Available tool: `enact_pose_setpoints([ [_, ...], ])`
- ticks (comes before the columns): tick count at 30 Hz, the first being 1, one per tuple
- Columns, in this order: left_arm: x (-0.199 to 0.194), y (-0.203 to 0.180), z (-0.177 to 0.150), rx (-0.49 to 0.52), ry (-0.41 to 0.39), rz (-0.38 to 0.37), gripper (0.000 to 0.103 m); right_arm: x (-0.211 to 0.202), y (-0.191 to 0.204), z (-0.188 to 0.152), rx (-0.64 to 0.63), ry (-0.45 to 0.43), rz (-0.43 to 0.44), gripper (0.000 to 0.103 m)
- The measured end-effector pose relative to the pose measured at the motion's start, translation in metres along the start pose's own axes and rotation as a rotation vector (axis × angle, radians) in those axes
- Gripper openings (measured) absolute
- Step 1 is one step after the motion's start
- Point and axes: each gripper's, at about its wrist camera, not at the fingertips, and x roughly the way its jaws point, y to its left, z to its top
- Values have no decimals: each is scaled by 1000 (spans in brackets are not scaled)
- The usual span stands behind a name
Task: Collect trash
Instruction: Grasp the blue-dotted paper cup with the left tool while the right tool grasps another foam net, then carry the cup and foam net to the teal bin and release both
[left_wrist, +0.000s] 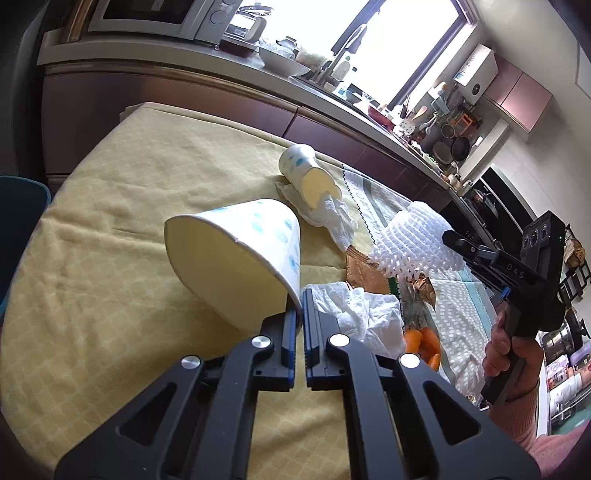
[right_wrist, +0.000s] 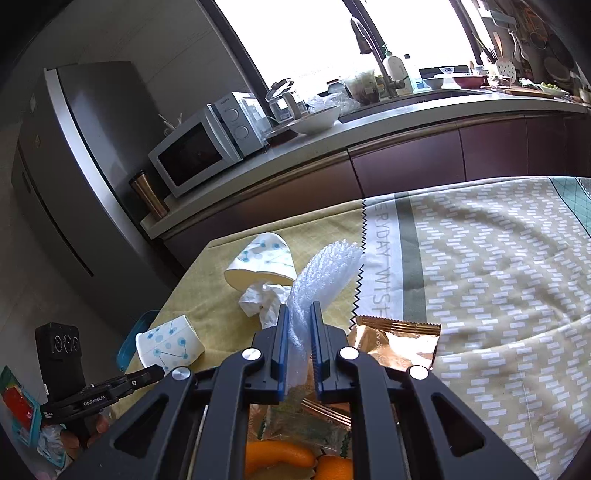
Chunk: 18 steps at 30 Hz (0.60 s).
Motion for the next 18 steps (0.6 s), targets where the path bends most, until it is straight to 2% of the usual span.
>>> enact_pose_setpoints([
  [9, -41, 13, 1, 4, -56, 37, 4, -12, 46, 6, -91, -53, 129, 10],
  [18, -80, 30, -1, -7, -108, 98, 4, 17, 97, -1, -161, 7, 284, 10],
])
